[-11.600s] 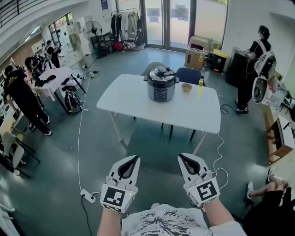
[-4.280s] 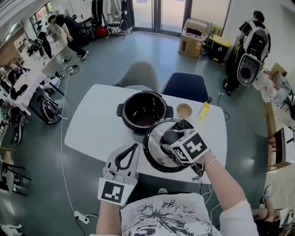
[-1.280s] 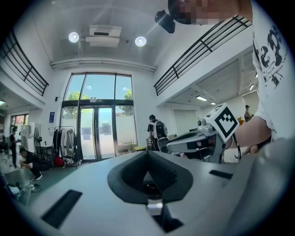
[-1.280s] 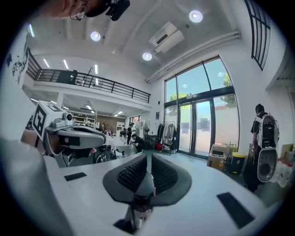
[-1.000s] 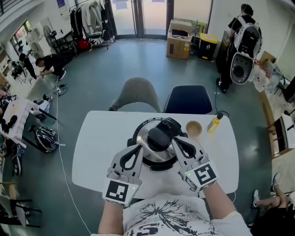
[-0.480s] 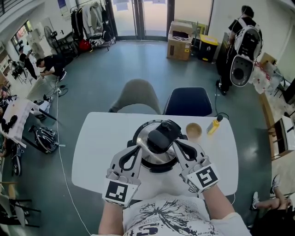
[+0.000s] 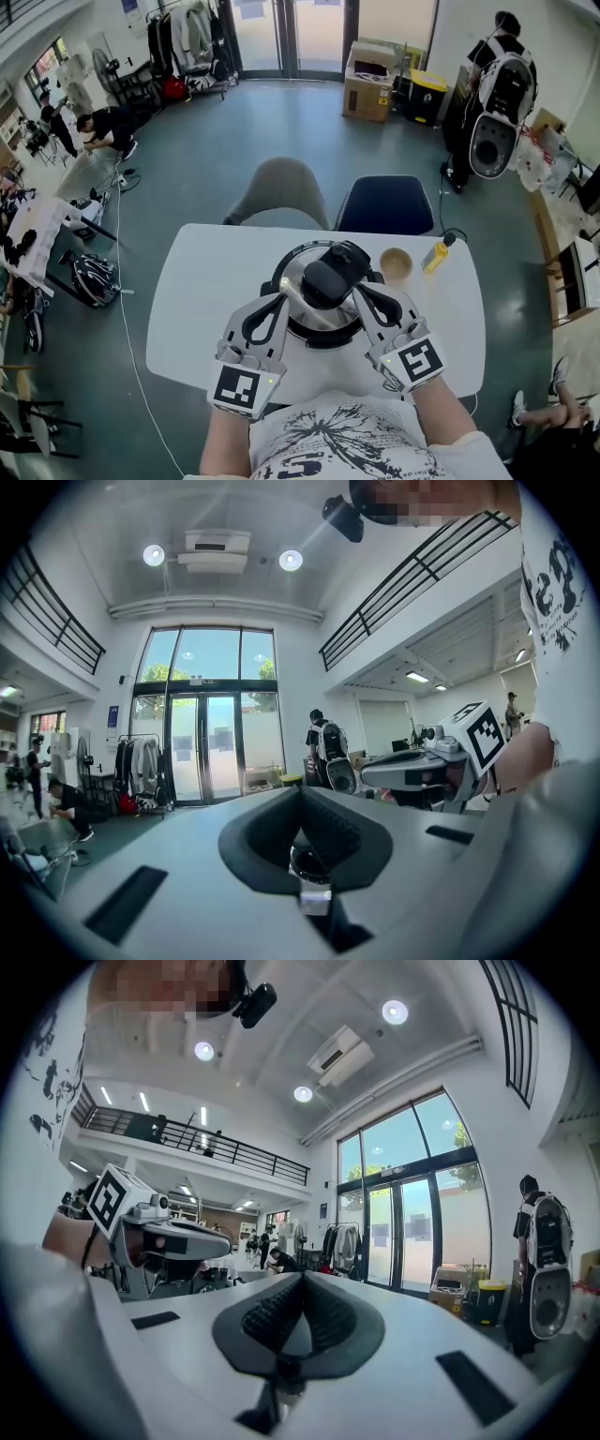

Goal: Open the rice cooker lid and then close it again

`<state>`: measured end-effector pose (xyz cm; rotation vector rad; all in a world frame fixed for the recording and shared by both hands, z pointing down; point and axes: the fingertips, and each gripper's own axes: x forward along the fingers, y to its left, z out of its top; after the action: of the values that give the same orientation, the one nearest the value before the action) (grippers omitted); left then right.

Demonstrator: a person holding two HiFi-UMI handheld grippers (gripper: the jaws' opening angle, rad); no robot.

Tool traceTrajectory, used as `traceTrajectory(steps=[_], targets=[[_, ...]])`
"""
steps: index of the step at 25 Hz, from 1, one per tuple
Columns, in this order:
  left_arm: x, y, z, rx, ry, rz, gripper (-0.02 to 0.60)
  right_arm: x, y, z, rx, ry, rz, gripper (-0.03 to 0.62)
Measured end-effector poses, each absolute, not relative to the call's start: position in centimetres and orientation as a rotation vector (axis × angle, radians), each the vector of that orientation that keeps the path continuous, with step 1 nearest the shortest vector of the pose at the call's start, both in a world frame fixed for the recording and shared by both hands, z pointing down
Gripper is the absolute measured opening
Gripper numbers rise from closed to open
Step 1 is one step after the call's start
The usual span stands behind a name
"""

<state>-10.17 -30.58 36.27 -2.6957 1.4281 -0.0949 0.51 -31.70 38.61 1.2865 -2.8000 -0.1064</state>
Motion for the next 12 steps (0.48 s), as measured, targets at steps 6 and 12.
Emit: traceTrajectory(steps=[6,12], targets=[[-10.1,-30.3,35.8,-2.700,1.422,-0.094,0.014,0.7,-31.1,37.9,1.291,-2.818,-0.126,0.009],[-10.1,-30.0,35.4,-2.712,1.425,-0.081,0.014,0.9,-30.9,37.3,1.312,-2.805,-0.161,0.009]])
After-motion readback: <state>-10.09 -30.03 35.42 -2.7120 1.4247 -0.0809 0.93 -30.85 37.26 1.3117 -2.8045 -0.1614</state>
